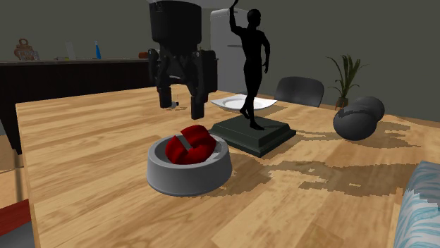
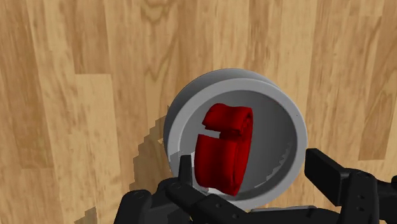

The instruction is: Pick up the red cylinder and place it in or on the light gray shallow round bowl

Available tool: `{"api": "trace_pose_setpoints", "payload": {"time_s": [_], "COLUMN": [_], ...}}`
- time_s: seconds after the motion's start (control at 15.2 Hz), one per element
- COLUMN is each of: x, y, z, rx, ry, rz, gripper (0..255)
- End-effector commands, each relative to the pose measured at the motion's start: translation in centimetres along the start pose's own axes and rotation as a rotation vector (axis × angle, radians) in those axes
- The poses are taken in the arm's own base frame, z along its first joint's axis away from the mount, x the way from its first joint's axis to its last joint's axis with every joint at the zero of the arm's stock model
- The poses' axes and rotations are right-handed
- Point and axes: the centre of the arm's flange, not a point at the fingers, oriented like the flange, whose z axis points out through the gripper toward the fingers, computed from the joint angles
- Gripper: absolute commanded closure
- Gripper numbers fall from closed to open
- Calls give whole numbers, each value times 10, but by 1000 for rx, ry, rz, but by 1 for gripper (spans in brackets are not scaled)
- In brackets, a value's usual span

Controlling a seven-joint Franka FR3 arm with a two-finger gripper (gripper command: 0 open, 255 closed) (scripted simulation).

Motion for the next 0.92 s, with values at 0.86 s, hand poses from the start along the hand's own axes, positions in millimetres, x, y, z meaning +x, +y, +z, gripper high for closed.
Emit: {"api": "trace_pose_setpoints", "payload": {"time_s": [0.86], "x": [0], "y": [0], "z": [-50], "rx": [0], "ry": [0], "rz": [0], "gripper": [0]}}
